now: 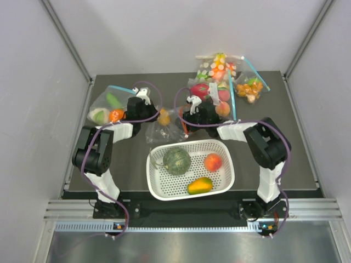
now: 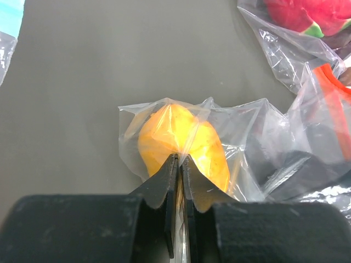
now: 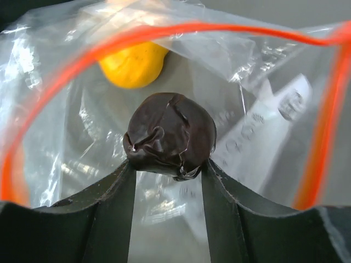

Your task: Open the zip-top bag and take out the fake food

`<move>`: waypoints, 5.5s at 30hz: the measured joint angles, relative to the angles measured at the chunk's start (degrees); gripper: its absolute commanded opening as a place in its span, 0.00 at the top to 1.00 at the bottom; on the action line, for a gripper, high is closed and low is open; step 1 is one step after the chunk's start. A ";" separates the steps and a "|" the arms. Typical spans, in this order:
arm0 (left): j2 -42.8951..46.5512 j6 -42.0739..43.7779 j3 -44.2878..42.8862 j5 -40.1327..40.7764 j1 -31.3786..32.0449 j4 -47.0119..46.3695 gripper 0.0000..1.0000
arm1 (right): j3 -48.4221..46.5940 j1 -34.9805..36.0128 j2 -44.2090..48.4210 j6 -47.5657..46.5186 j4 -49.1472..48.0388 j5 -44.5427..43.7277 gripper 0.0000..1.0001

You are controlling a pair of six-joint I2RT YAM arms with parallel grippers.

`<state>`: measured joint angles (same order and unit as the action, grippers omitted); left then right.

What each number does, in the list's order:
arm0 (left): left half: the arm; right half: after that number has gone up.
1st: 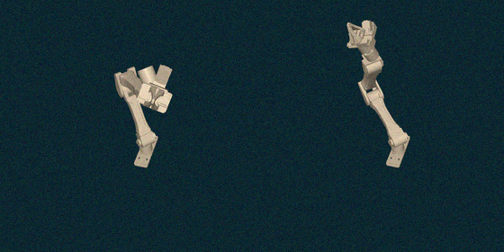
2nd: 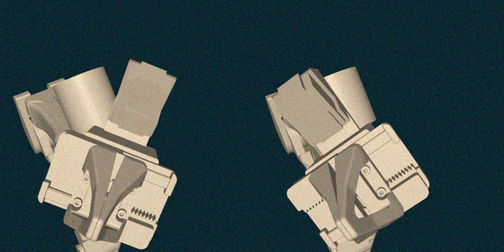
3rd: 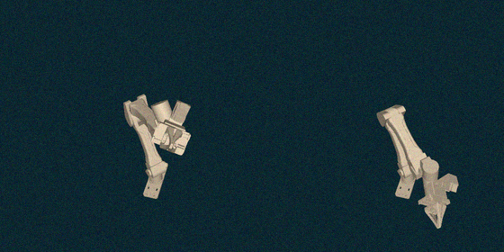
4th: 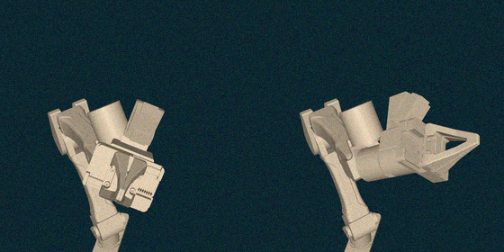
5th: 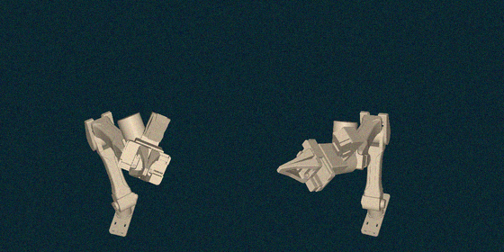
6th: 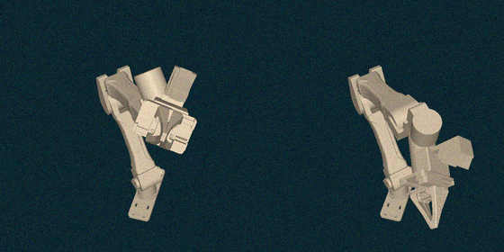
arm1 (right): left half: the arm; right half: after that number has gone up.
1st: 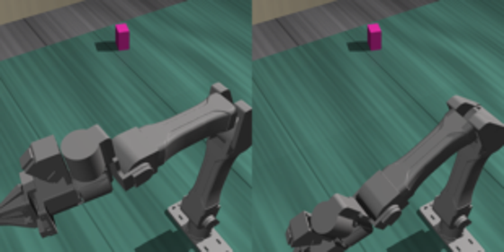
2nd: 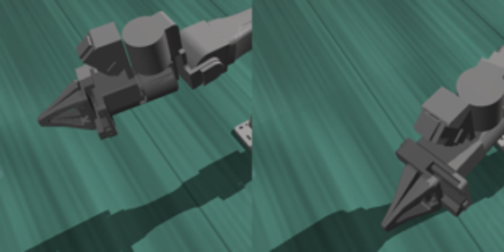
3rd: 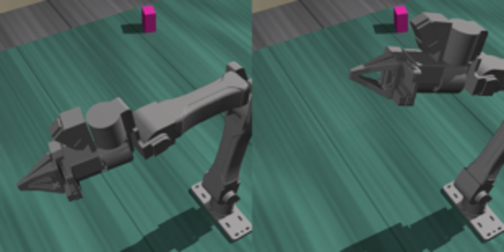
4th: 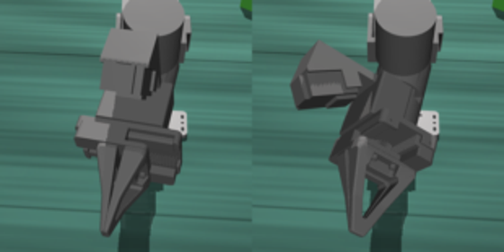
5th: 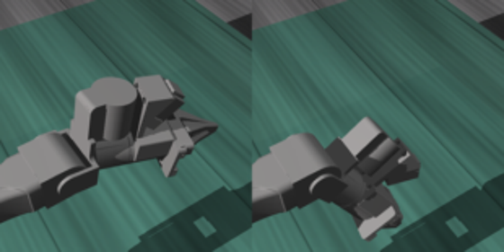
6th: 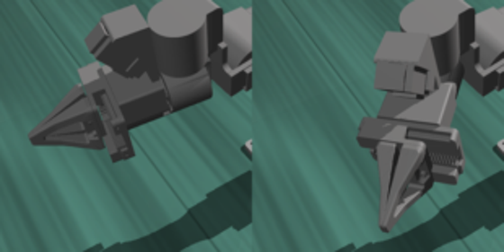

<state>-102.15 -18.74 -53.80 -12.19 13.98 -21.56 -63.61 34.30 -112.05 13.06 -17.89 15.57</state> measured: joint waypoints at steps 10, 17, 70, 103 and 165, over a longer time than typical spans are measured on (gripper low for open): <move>0.42 -0.09 0.02 0.02 0.00 1.11 0.90 | 13.09 0.02 17.44 -0.59 -0.98 -3.89 0.88; 0.44 -0.39 0.00 -0.09 0.00 1.42 0.89 | 16.79 0.02 28.52 -1.40 0.79 -6.14 0.88; 0.57 -0.46 -1.95 -6.36 0.00 10.08 0.90 | 12.59 -6.03 42.07 -5.42 27.08 -0.24 0.26; -1.31 -0.15 -3.67 -10.01 0.79 10.75 0.91 | -7.87 -3.89 6.05 -8.52 17.66 2.16 0.39; 1.11 -0.83 -8.07 -14.95 -0.79 12.59 0.34 | -5.03 -0.83 -0.15 -7.82 13.16 1.01 0.30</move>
<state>-101.03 -19.57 -61.87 -27.14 13.19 -8.97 -68.64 33.47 -112.20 5.23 -4.73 16.58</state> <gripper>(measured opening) 0.656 0.693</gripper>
